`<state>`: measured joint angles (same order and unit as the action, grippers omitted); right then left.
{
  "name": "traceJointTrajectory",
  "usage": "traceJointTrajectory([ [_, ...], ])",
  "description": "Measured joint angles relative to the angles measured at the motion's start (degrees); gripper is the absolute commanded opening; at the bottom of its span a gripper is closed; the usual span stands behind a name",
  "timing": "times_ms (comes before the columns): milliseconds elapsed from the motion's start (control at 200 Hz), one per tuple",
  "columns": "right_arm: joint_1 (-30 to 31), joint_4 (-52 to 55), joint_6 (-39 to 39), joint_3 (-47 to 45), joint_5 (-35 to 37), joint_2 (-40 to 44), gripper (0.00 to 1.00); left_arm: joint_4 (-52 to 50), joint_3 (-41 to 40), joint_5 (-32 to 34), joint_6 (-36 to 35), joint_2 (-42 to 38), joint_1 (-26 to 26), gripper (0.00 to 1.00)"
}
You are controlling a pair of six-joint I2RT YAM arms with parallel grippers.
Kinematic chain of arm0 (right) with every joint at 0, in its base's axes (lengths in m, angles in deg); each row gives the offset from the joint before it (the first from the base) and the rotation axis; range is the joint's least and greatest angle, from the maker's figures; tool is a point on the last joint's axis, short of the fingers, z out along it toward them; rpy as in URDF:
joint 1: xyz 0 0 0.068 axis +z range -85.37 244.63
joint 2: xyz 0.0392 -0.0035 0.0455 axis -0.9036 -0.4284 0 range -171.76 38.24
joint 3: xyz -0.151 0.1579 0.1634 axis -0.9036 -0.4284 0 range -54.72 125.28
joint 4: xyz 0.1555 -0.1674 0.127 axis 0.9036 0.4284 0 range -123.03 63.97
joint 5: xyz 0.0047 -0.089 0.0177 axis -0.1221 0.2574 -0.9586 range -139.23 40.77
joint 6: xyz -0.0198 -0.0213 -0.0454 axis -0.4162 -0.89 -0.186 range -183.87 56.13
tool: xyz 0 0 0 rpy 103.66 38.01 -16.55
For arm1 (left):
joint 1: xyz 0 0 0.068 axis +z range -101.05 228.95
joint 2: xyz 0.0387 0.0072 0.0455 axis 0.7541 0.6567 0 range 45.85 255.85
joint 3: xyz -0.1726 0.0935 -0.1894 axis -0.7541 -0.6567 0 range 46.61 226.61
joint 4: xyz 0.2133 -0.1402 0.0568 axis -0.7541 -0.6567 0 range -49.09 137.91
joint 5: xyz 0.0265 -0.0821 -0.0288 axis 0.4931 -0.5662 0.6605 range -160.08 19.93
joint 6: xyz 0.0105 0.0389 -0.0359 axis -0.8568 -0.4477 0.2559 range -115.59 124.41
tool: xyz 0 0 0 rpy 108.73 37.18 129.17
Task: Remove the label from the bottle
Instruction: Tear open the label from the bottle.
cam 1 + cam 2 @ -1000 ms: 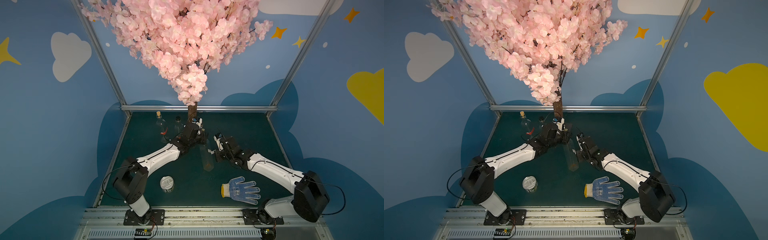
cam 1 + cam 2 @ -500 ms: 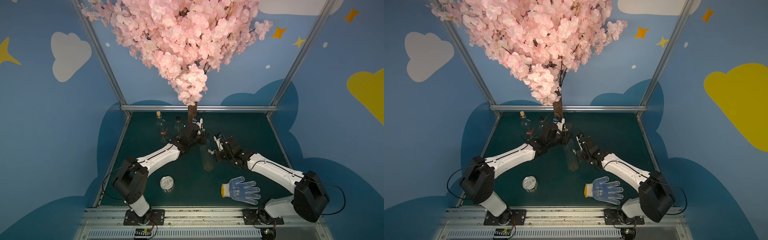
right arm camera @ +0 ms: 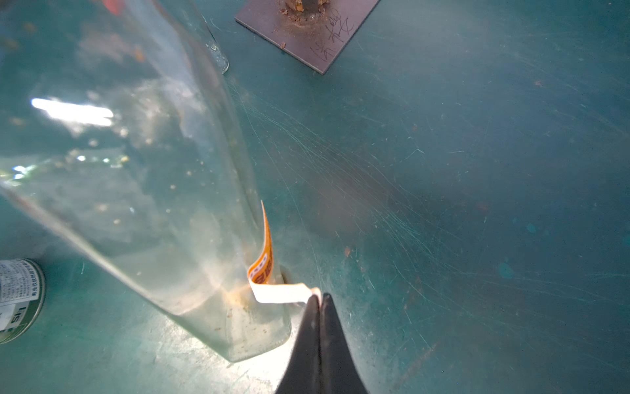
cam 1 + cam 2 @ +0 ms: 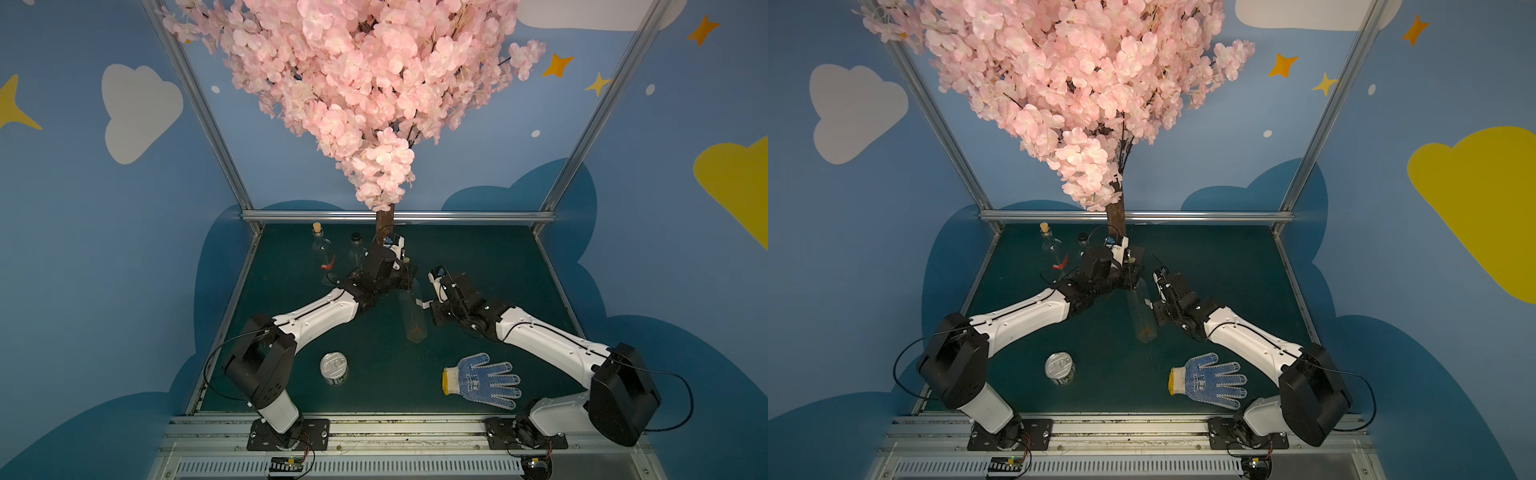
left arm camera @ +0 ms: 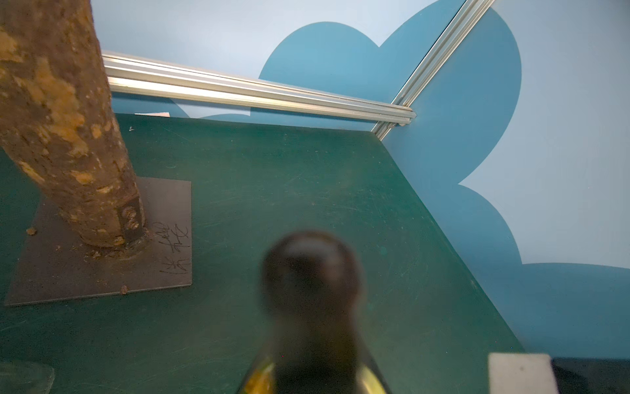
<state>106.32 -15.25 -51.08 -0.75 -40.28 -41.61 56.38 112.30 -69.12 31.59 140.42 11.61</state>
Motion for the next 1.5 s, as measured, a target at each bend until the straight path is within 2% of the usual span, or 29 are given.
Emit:
traceJointTrajectory([
  [1502, -1.31, 0.02, -1.33, -0.26, 2.14, 0.07, 0.0, 8.44, -7.23, -4.04, -3.65, -4.09, 0.04, 0.02],
])
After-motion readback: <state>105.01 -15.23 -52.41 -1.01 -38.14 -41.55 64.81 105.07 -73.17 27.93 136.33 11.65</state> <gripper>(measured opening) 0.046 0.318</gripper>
